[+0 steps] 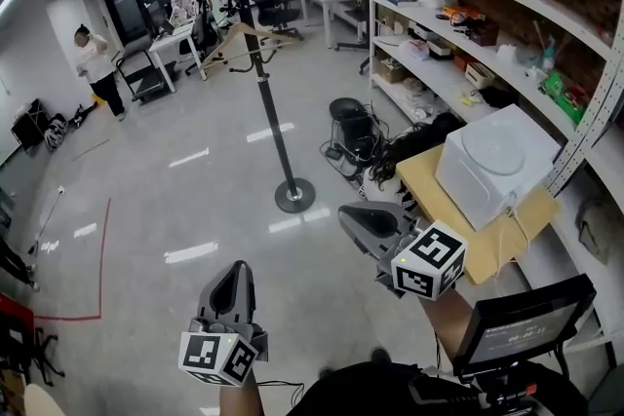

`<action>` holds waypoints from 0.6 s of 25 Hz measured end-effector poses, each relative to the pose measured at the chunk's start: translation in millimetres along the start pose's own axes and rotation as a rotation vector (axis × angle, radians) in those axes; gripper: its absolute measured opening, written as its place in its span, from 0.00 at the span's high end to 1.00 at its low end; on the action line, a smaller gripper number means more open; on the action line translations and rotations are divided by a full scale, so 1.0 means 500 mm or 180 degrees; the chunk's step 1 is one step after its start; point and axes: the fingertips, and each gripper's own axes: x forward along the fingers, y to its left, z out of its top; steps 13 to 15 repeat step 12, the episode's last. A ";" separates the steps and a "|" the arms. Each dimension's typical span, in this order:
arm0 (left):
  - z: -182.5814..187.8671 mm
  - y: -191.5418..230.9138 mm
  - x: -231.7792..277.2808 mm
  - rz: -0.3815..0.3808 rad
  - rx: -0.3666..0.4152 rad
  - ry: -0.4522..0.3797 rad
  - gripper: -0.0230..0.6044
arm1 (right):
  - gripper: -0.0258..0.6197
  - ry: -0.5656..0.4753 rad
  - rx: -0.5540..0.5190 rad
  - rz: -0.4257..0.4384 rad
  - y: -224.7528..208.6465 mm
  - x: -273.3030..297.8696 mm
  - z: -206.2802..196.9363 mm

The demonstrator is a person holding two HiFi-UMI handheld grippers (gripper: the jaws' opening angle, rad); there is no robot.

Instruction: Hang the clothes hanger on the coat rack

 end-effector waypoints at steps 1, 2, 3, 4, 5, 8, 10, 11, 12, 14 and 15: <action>-0.001 -0.004 0.003 0.0001 -0.0006 -0.0005 0.96 | 0.95 0.0001 -0.0008 0.0008 -0.003 -0.003 0.000; -0.003 -0.008 0.006 -0.0002 -0.0005 -0.0004 0.97 | 0.95 -0.0003 -0.0019 0.0013 -0.005 -0.006 0.000; -0.007 -0.011 0.010 -0.0006 -0.0006 -0.0001 0.96 | 0.95 -0.0011 -0.0026 0.0015 -0.007 -0.008 -0.001; -0.011 -0.013 0.012 -0.0014 -0.0009 -0.0001 0.96 | 0.95 -0.0020 -0.0028 0.0017 -0.008 -0.010 -0.003; -0.016 -0.017 0.014 -0.0025 -0.0008 -0.0001 0.96 | 0.95 -0.0024 -0.0031 0.0016 -0.010 -0.011 -0.007; -0.012 -0.037 0.019 -0.0044 0.0023 0.0016 0.96 | 0.95 -0.0035 -0.0025 0.0007 -0.022 -0.021 0.000; -0.002 -0.054 0.026 -0.0038 0.0032 0.0034 0.96 | 0.95 -0.0050 -0.0011 0.0004 -0.035 -0.032 0.015; 0.003 -0.062 0.030 -0.0032 0.0036 0.0043 0.96 | 0.95 -0.0055 -0.0006 0.0002 -0.041 -0.039 0.021; 0.007 -0.069 0.035 -0.0027 0.0040 0.0051 0.96 | 0.95 -0.0060 -0.0003 0.0001 -0.048 -0.045 0.027; 0.007 -0.069 0.035 -0.0027 0.0040 0.0051 0.96 | 0.95 -0.0060 -0.0003 0.0001 -0.048 -0.045 0.027; 0.007 -0.069 0.035 -0.0027 0.0040 0.0051 0.96 | 0.95 -0.0060 -0.0003 0.0001 -0.048 -0.045 0.027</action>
